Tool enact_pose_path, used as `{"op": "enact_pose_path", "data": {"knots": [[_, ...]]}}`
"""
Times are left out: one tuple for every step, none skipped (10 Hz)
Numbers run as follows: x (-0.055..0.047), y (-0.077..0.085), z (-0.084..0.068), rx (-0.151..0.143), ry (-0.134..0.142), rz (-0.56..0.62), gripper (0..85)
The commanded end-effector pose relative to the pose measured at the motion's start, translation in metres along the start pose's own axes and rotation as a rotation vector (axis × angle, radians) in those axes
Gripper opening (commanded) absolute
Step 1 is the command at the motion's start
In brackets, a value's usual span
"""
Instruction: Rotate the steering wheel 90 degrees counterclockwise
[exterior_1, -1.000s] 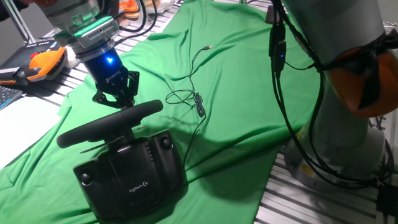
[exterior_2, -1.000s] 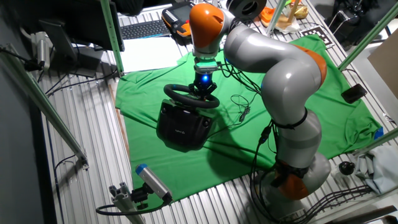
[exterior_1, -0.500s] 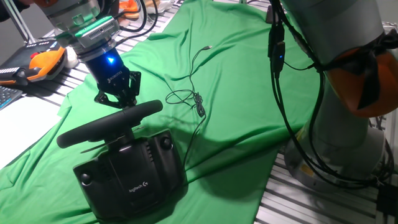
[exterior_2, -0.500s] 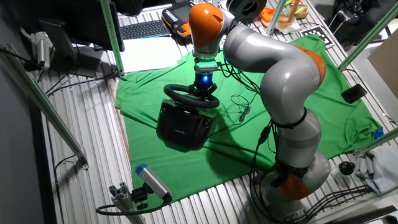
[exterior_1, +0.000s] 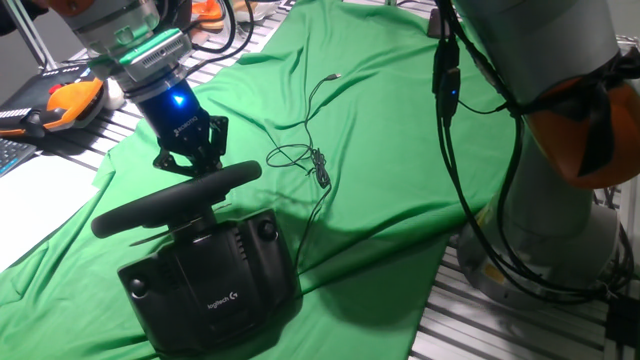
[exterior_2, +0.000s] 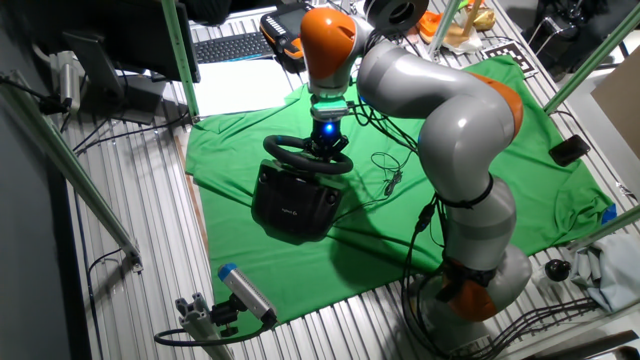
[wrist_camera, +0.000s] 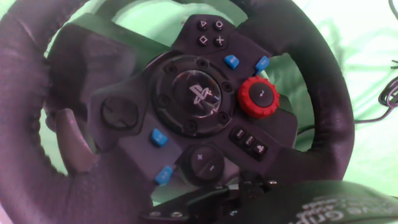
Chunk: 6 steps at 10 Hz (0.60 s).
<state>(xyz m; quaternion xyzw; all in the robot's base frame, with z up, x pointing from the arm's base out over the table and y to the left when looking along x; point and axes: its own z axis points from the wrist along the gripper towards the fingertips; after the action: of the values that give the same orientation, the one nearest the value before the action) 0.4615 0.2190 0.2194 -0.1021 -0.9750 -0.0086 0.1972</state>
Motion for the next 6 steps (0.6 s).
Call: {"op": "enact_pose_path", "data": {"knots": [[-0.0015,-0.0006,0.0004,0.0,-0.002,-0.003,0.0],[-0.0034,-0.0013,0.0013,0.0,-0.007,-0.003,0.0],[-0.0052,-0.0024,0.0023,-0.001,-0.01,-0.008,0.0],[-0.0073,-0.0046,0.004,0.0,-0.011,-0.012,0.0],[-0.0084,-0.0061,0.0051,-0.001,-0.013,-0.016,0.0],[-0.0092,-0.0071,0.0059,-0.003,-0.014,-0.019,0.0]]}}
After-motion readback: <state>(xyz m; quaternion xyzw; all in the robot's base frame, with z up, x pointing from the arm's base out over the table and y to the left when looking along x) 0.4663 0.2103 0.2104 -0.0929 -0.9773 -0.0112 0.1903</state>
